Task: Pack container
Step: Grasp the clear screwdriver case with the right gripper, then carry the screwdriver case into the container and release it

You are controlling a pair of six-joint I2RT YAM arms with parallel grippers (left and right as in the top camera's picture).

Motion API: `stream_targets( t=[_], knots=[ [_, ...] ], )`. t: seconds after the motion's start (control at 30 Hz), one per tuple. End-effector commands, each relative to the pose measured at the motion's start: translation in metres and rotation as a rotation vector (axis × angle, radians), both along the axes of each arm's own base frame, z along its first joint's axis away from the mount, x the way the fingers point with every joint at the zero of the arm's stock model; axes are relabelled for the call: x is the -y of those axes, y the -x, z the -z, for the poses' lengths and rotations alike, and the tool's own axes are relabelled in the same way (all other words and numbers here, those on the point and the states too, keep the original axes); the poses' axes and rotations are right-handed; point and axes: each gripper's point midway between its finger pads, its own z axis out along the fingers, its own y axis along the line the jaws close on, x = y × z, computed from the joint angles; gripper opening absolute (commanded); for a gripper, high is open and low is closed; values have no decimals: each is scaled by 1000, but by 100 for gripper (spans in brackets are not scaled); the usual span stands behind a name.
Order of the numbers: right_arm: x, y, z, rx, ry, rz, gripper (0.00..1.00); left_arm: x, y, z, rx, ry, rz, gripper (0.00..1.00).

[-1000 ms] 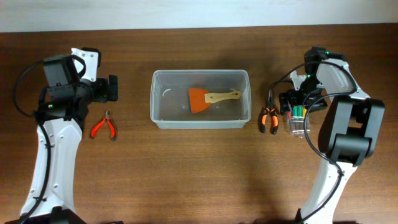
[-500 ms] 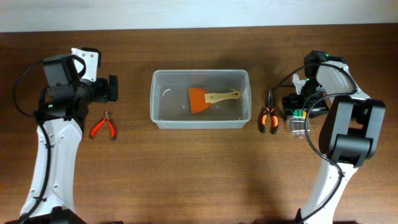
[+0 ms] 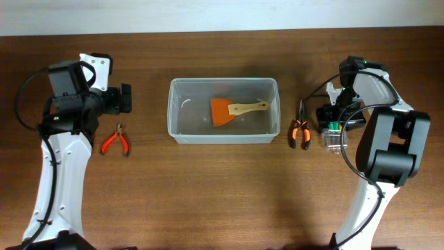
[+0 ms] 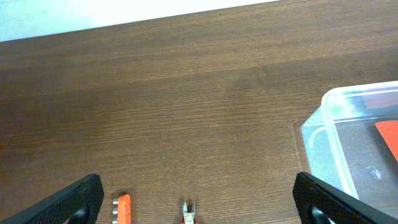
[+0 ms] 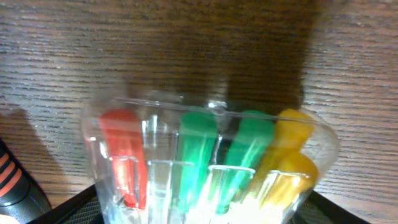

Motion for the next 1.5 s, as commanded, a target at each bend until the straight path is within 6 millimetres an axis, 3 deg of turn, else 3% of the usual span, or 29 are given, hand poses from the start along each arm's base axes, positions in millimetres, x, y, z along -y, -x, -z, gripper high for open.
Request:
stream_targets(
  t=[0.0, 0.37, 0.5, 0.67, 0.9, 1.07, 1.23, 1.47],
  knots=[
    [4, 5, 15, -26, 9, -7, 80, 0, -4, -5, 12, 0, 13, 99],
    [4, 1, 16, -4, 23, 73, 66, 0, -4, -5, 12, 0, 13, 99],
    [4, -1, 7, -9, 21, 73, 57, 0, -4, -5, 12, 0, 13, 99],
    [7, -19, -26, 43, 28, 97, 51, 0, -4, -5, 12, 0, 13, 99],
    [-14, -57, -105, 216, -23, 69, 51, 0, -4, -5, 12, 0, 13, 99],
    [-58, -78, -169, 338, -32, -32, 50, 0, -4, -5, 12, 0, 13, 99],
    [-138, -85, -214, 454, -61, -236, 50, 0, -4, -5, 12, 0, 13, 99],
    [-258, -62, -212, 470, -109, -643, 50, 0, -4, -5, 12, 0, 13, 99]
  ],
)
